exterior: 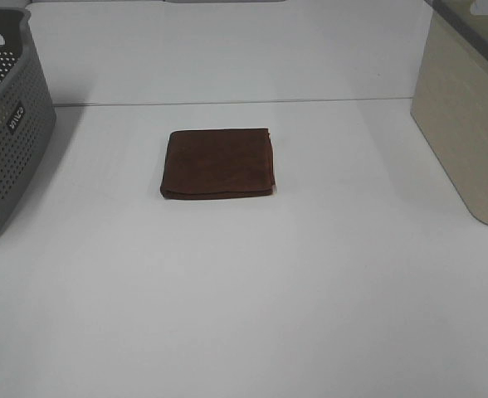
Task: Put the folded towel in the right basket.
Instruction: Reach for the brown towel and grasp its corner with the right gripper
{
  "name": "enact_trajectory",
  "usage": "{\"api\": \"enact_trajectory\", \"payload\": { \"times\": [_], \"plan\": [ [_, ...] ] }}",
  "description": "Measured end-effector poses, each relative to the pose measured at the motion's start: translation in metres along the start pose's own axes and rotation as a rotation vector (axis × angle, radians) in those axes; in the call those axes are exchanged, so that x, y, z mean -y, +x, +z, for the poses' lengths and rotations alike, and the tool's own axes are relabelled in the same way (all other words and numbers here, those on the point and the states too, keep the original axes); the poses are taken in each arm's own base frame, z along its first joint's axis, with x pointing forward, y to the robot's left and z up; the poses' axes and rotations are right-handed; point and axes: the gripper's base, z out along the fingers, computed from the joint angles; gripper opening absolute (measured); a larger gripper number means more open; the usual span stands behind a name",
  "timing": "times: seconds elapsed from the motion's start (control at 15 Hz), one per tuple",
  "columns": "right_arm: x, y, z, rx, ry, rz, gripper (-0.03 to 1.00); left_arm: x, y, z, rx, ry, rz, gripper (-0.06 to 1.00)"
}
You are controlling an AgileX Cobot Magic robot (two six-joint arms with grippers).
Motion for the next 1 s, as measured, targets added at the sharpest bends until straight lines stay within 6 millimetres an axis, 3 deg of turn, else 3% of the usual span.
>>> {"api": "enact_trajectory", "payload": {
  "times": [1.0],
  "plan": [
    [0.0,0.0,0.0,0.0,0.0,0.0,0.73,0.0,0.0,0.0,0.0,0.0,0.0,0.97]
  ]
}}
